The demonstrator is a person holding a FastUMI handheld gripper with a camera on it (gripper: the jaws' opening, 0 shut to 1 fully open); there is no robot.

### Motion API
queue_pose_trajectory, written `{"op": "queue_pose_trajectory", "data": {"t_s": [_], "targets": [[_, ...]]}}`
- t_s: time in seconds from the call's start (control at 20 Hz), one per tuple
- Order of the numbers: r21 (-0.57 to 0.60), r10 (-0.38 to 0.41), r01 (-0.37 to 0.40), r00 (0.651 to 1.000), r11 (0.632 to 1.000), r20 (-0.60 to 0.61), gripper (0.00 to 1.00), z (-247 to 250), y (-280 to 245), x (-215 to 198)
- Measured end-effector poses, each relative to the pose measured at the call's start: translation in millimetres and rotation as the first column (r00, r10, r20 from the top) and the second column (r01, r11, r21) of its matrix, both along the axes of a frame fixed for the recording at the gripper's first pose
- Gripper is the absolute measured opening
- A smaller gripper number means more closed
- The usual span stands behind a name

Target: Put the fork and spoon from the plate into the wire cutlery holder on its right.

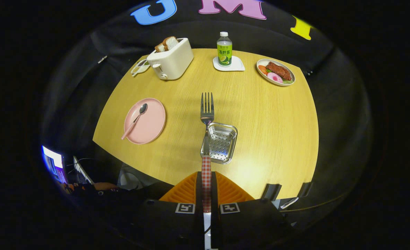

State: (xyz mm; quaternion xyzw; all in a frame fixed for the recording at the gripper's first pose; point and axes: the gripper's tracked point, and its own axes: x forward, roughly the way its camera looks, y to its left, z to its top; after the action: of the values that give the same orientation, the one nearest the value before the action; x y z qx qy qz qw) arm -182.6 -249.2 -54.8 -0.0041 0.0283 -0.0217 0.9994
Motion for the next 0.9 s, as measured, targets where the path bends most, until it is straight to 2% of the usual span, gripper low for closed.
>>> {"op": "queue_pose_trajectory", "data": {"t_s": [0.4, 0.7, 0.9], "targets": [[-0.075, -0.032, 0.016, 0.976, 0.997, -0.215, 0.11, -40.3, -24.7, 10.4], [-0.141, -0.071, 0.012, 0.906, 0.99, -0.417, 0.12, -51.6, -39.4, 28.4], [-0.17, -0.086, -0.002, 0.855, 0.985, -0.512, 0.11, -45.5, -42.9, 43.5]]}}
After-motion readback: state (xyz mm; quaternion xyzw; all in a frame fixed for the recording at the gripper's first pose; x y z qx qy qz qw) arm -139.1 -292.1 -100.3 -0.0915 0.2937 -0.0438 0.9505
